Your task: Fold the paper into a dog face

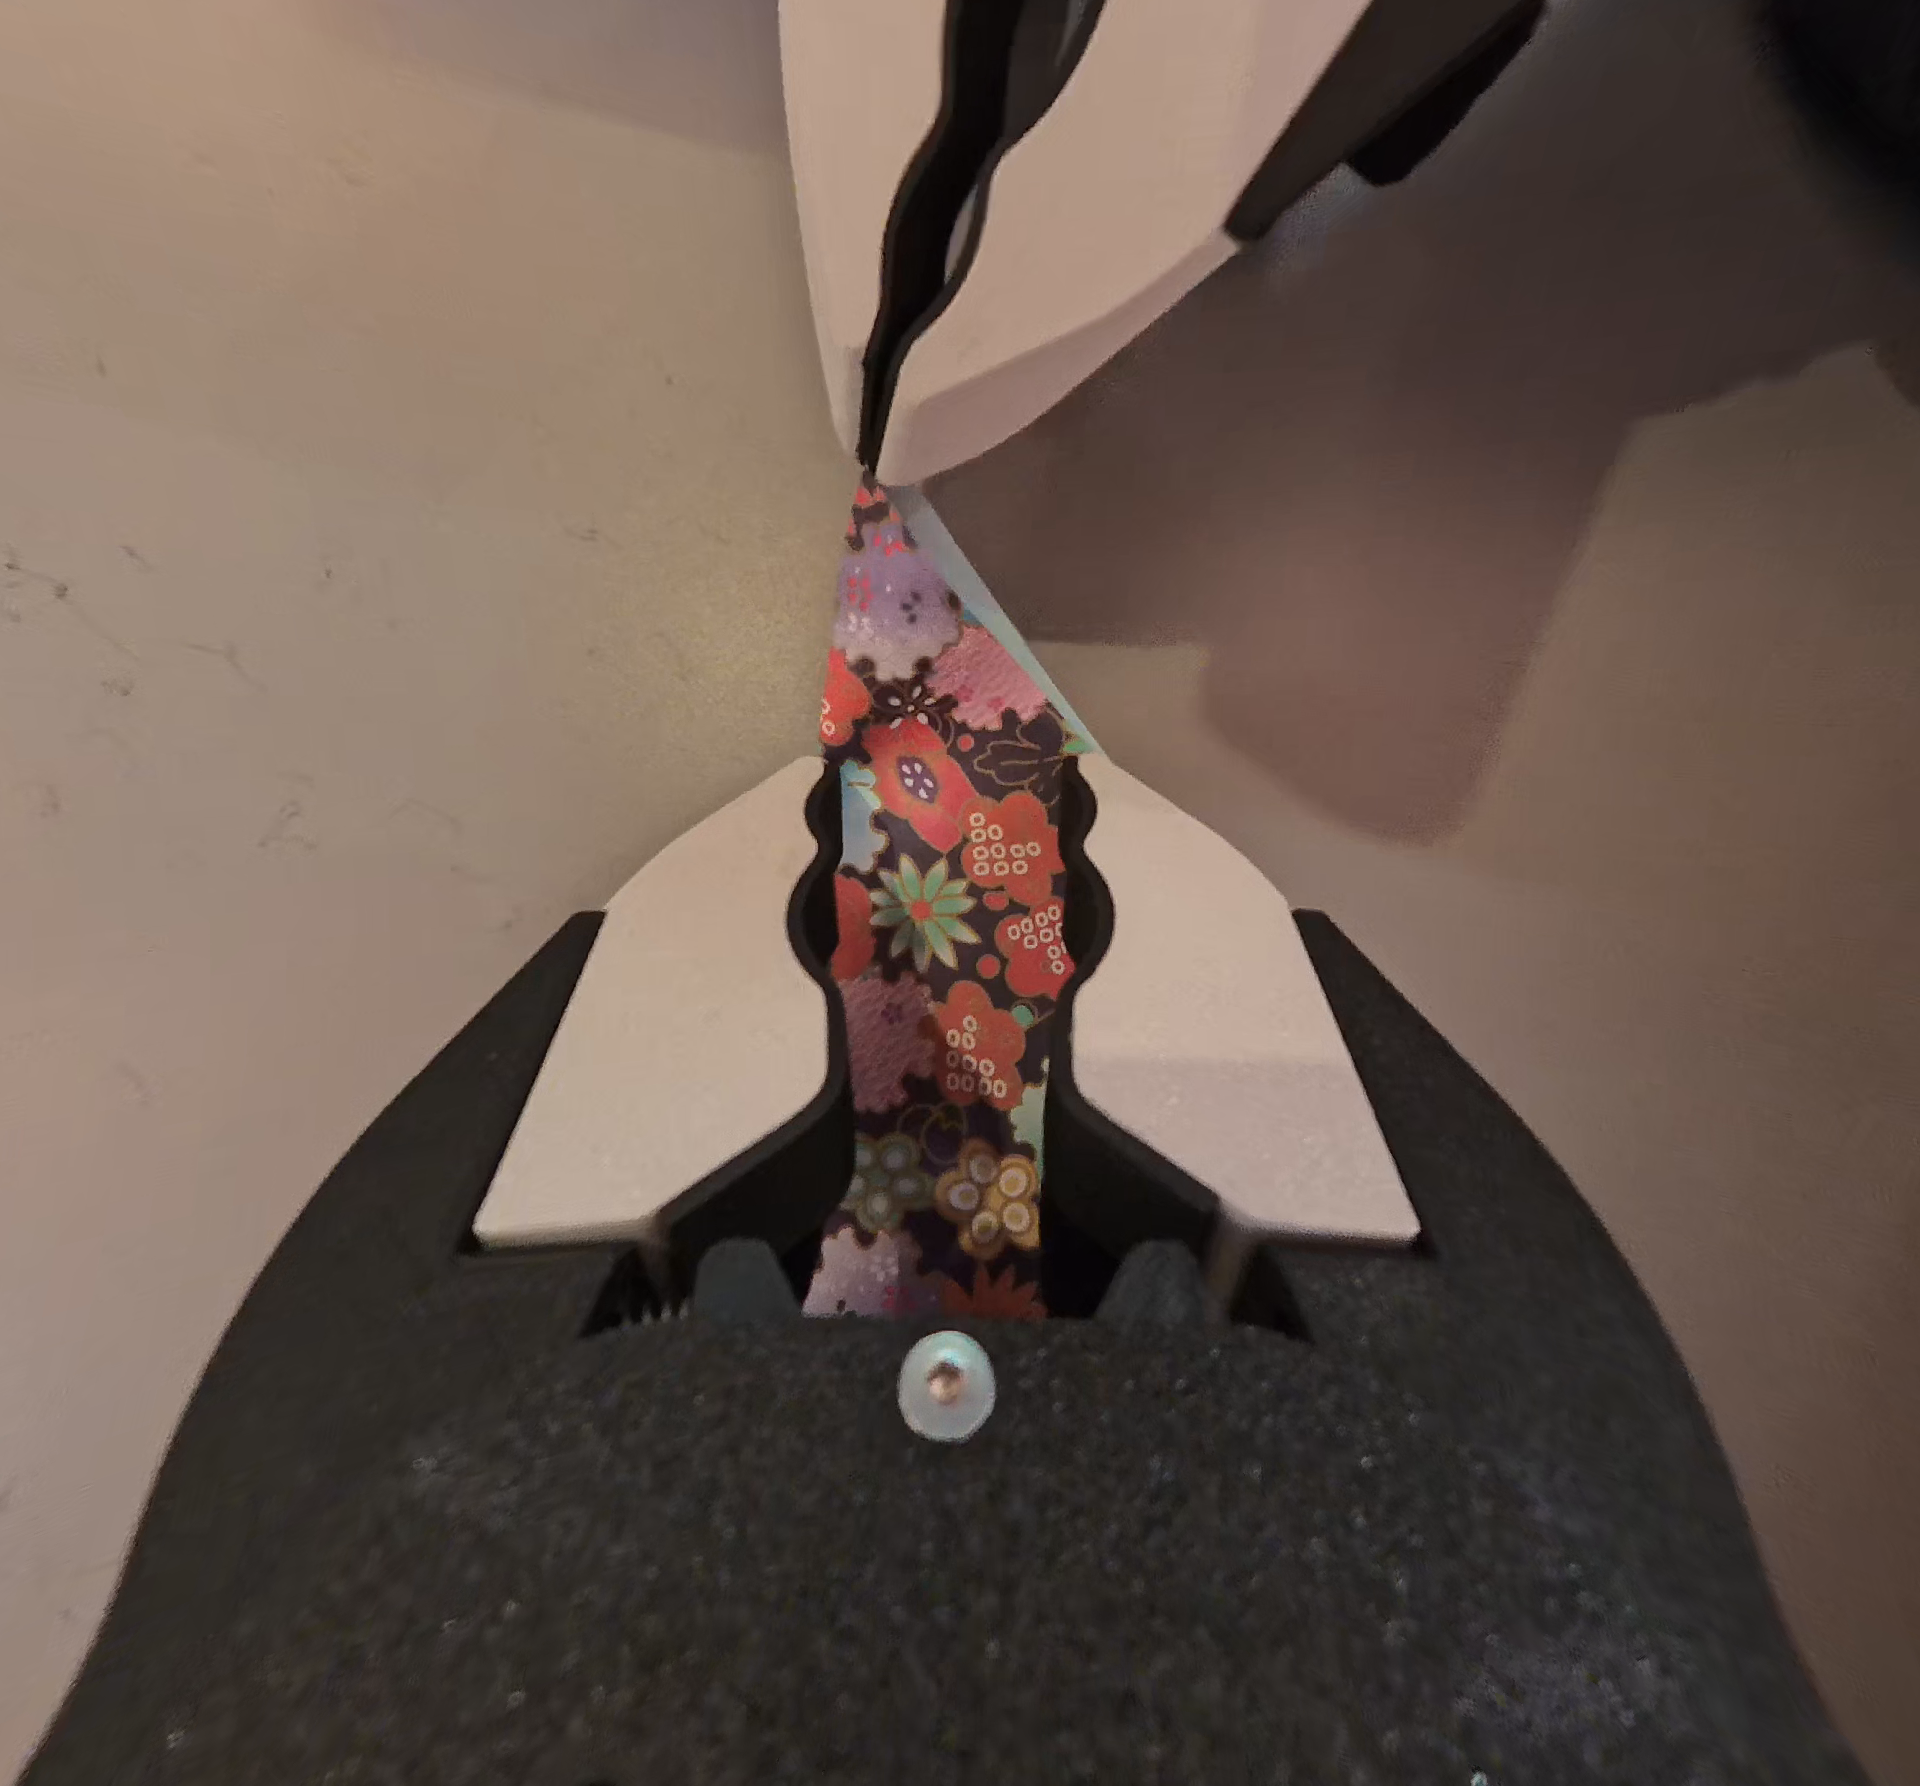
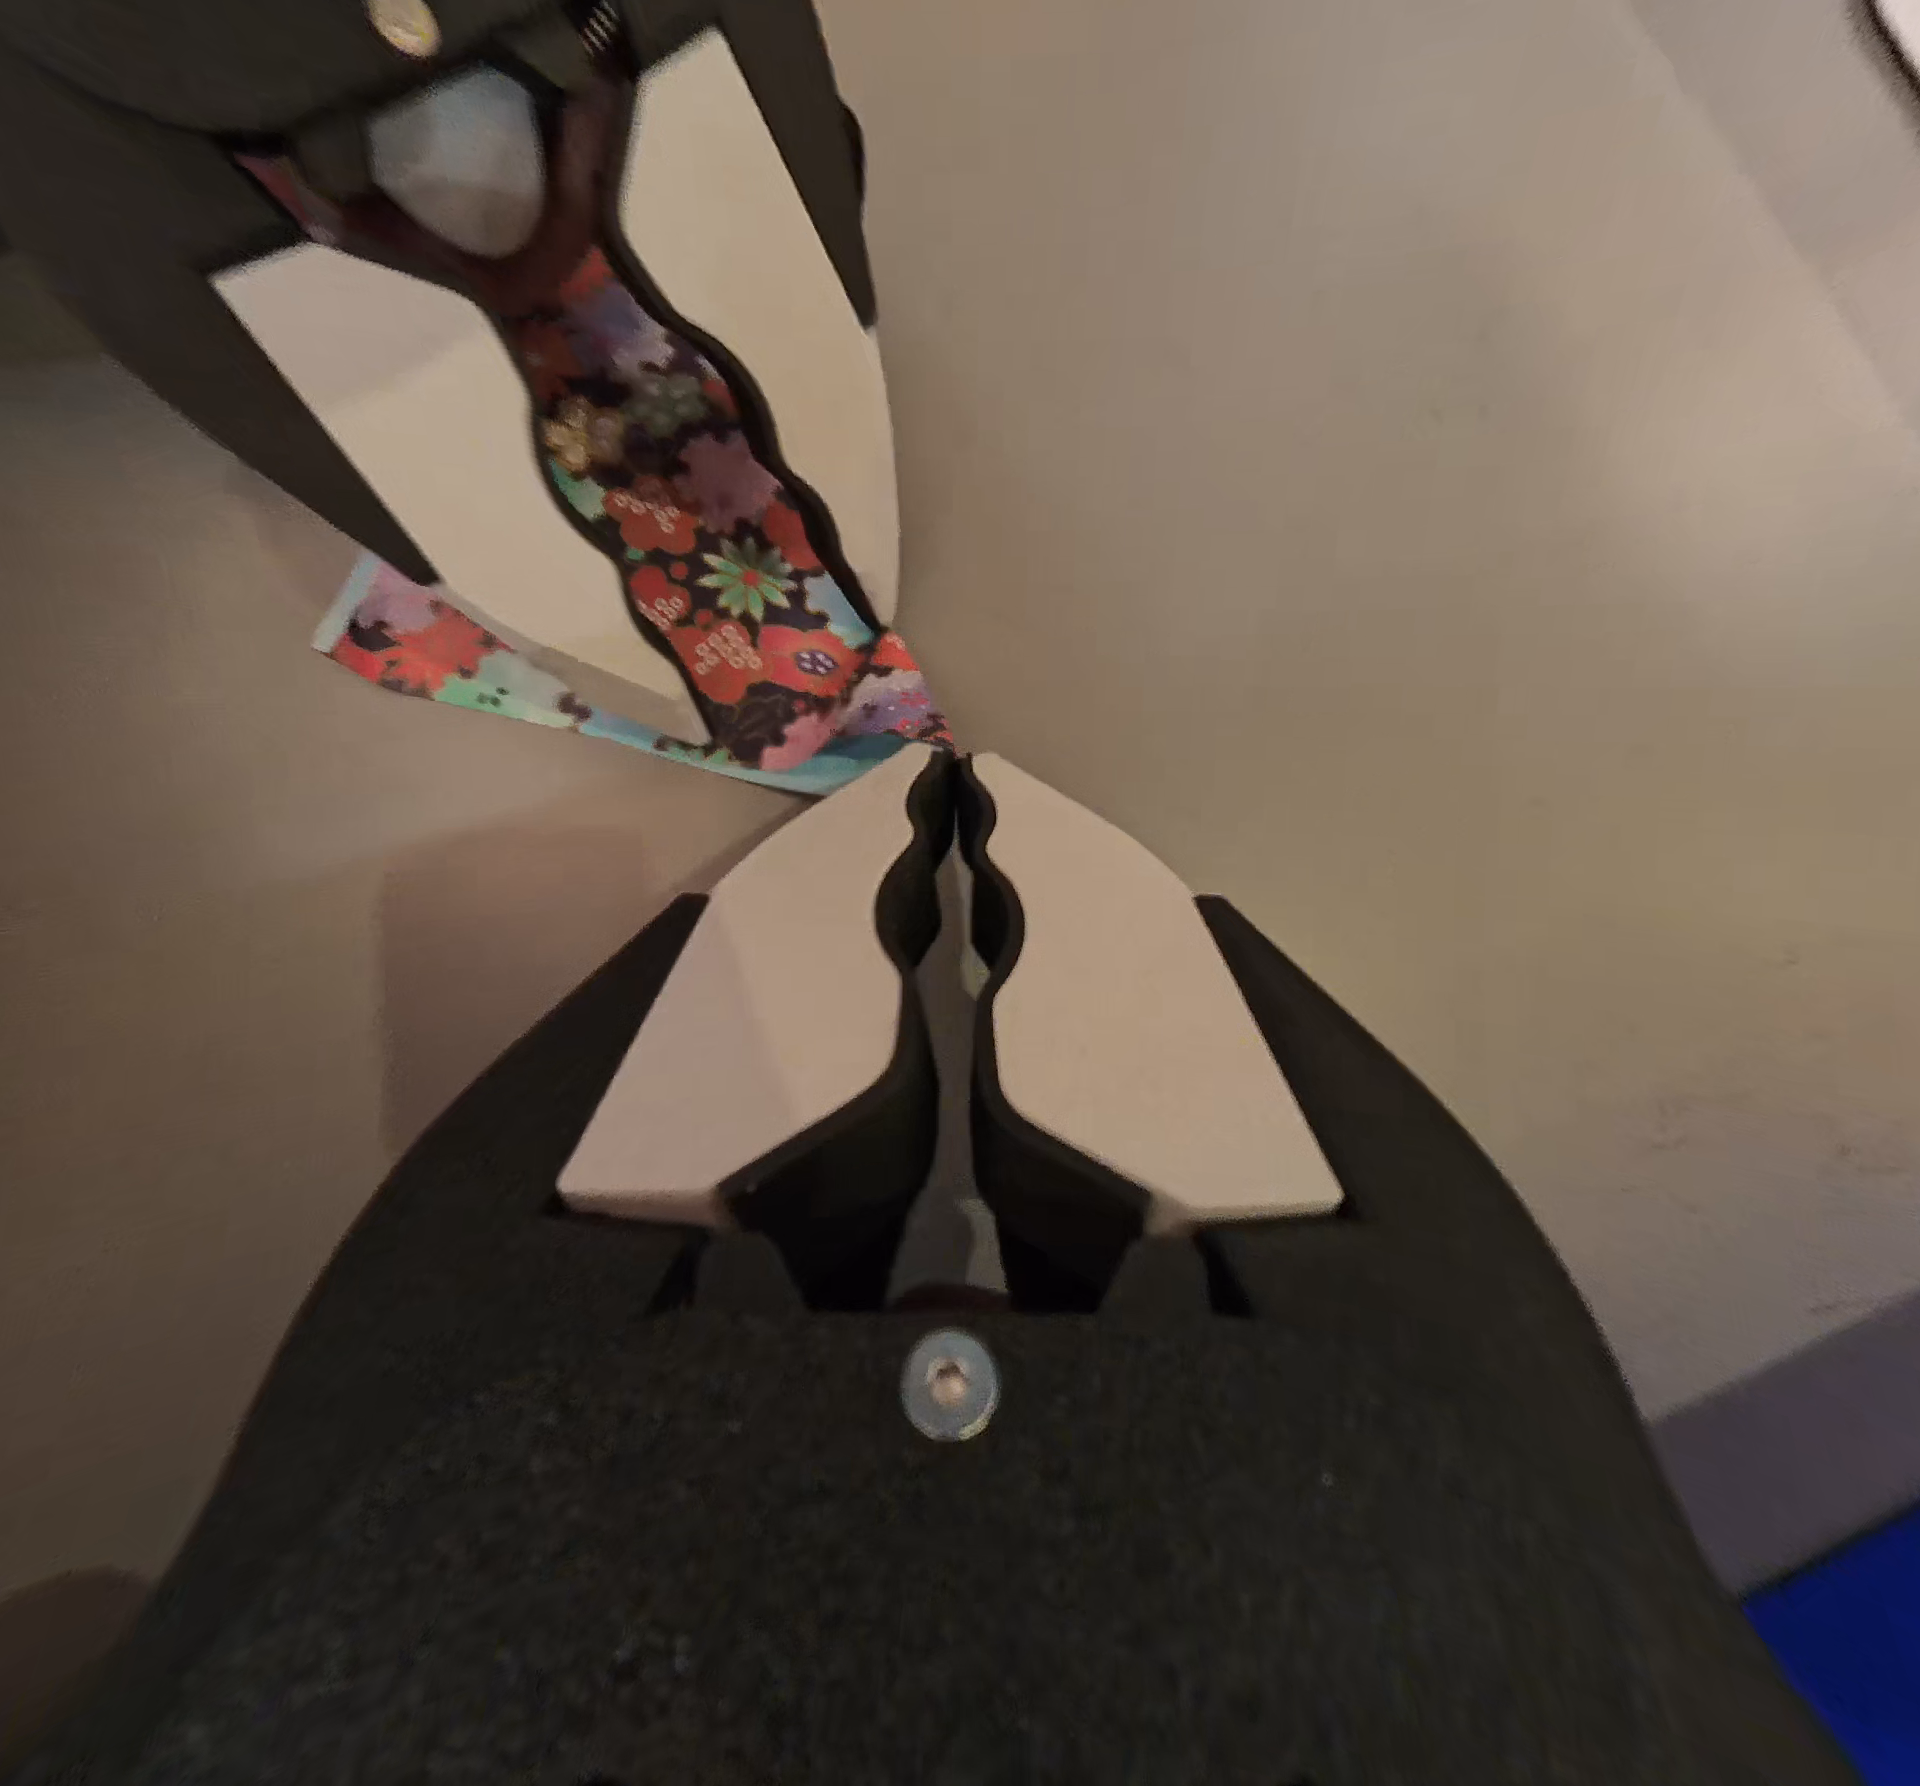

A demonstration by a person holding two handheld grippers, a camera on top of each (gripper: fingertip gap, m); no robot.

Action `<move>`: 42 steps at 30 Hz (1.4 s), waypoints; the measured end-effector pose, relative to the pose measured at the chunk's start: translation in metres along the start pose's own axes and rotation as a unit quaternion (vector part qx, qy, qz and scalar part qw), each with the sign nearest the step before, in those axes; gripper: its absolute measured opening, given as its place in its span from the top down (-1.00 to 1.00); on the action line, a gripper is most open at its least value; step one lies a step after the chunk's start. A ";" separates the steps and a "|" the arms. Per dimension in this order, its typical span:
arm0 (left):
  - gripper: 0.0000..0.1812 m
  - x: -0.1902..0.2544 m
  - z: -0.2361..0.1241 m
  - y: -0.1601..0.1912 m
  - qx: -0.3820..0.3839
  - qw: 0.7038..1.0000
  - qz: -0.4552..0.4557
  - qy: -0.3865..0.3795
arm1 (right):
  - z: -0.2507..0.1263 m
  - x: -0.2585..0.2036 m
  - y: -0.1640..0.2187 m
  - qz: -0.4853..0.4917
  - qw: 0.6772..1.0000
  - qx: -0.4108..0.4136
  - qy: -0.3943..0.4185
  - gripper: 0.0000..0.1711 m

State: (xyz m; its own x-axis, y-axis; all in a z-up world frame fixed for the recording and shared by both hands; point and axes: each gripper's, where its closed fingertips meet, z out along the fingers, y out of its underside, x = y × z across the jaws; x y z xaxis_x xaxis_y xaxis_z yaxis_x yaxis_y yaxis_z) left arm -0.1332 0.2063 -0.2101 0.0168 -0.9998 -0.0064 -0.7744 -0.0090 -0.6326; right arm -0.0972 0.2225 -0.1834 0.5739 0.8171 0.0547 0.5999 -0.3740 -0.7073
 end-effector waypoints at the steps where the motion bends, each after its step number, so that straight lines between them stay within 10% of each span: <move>1: 0.56 0.000 0.000 0.000 0.001 1.000 0.000 0.000 | -0.001 -0.003 -0.004 -0.007 1.000 0.005 0.000 1.00; 42: 0.50 -0.009 -0.001 0.002 -0.013 0.998 0.053 0.039 | 0.014 -0.037 0.008 -0.115 0.991 -0.038 -0.051 1.00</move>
State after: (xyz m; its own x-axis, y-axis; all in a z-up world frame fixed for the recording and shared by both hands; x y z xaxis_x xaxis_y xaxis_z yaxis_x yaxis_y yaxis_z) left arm -0.1360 0.2155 -0.2103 -0.1144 -0.9934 -0.0119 -0.7855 0.0978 -0.6111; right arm -0.1214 0.1958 -0.2011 0.3598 0.9234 0.1341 0.7505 -0.2010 -0.6296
